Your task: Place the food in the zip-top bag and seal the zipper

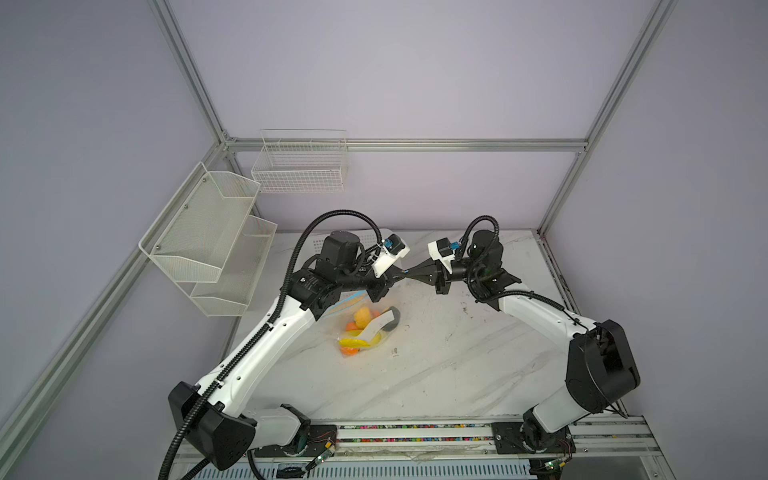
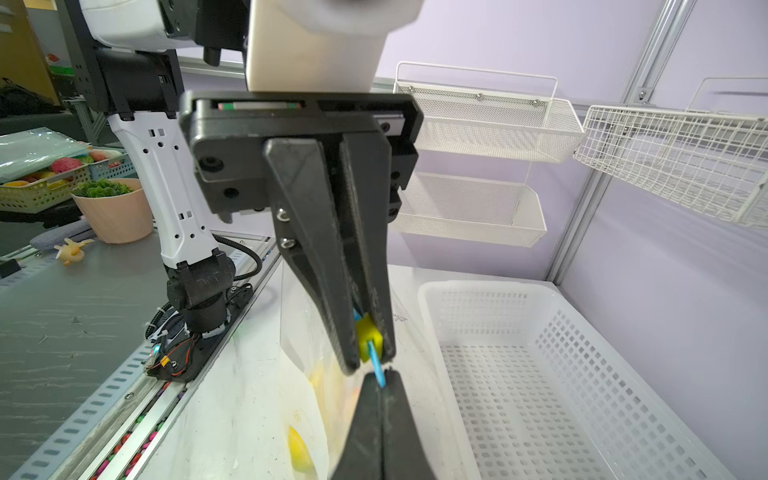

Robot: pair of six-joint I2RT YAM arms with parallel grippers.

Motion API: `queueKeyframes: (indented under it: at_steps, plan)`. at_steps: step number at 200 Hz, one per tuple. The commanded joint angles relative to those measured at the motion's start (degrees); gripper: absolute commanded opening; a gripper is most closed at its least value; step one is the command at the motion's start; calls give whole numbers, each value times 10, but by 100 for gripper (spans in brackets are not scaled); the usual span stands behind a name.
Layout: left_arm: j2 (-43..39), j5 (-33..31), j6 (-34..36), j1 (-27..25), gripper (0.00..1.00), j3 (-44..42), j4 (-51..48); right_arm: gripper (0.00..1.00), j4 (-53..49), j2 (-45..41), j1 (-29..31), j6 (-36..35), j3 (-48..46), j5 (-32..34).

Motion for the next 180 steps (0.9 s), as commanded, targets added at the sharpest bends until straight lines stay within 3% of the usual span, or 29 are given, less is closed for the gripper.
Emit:
queueKeyframes:
  at_steps: [1, 180]
  plan:
    - [-33, -13, 14, -1, 3, -21, -25, 0, 2, -9, -8, -1, 8, 0]
    - [-106, -82, 21, 0, 3, -58, -85, 0, -11, -13, -20, -12, 1, 14]
